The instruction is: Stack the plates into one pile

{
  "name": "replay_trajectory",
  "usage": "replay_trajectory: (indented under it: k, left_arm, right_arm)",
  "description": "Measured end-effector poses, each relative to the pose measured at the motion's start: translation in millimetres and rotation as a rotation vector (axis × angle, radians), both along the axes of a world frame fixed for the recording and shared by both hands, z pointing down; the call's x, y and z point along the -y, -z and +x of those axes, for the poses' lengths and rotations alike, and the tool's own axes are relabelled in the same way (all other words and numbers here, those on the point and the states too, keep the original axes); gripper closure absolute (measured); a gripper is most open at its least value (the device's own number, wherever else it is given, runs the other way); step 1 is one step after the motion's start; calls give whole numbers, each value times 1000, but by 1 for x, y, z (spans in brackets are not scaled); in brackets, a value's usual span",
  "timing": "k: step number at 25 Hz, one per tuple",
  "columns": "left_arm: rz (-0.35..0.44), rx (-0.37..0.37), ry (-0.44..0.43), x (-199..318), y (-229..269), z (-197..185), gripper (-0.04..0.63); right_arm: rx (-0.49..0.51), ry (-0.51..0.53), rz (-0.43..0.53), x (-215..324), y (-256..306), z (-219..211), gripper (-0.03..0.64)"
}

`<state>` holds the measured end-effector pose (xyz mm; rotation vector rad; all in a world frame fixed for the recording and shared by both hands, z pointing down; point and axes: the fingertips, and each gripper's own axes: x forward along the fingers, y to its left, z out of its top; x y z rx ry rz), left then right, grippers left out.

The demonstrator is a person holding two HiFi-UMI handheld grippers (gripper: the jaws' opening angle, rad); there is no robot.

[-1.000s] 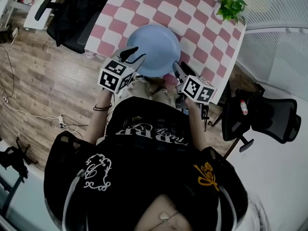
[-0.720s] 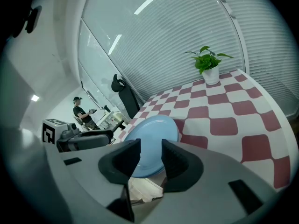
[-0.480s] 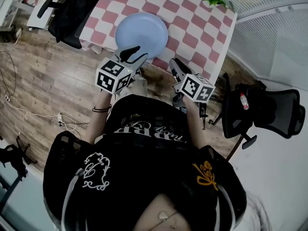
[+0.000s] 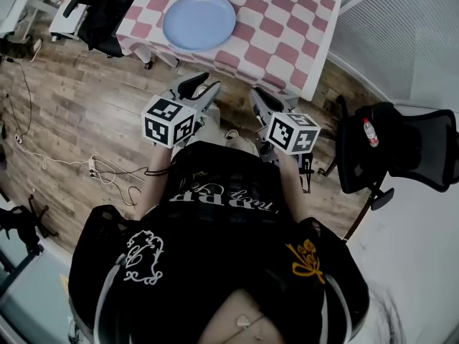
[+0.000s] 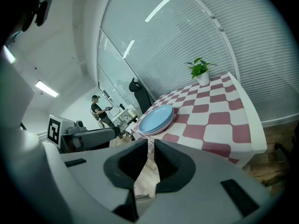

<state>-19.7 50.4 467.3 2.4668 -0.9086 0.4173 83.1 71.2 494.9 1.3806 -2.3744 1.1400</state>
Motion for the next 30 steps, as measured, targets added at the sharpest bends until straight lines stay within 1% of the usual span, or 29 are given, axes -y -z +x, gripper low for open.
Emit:
replay_trajectory:
  k: [4, 7, 13, 19, 25, 30]
  left_arm:
    - [-5, 5, -5, -45, 0, 11, 462]
    - [11, 18, -7, -67, 8, 11, 474]
    - [40, 27, -3, -76, 19, -9, 495]
    - [69, 25, -60, -79, 27, -17, 500]
    - [90, 11, -116, -85, 37, -55, 500]
    - [83, 10, -168, -98, 32, -95, 500]
  right_arm:
    - [28, 9, 9, -32, 1, 6, 572]
    - [35, 22, 21, -47, 4, 4, 574]
    - [25, 64, 36, -62, 10, -27, 574]
    - [-1, 69, 70, -62, 18, -49, 575]
    - [-21, 45, 79, -67, 27, -93, 580]
    - [-54, 8, 73, -78, 25, -133, 584]
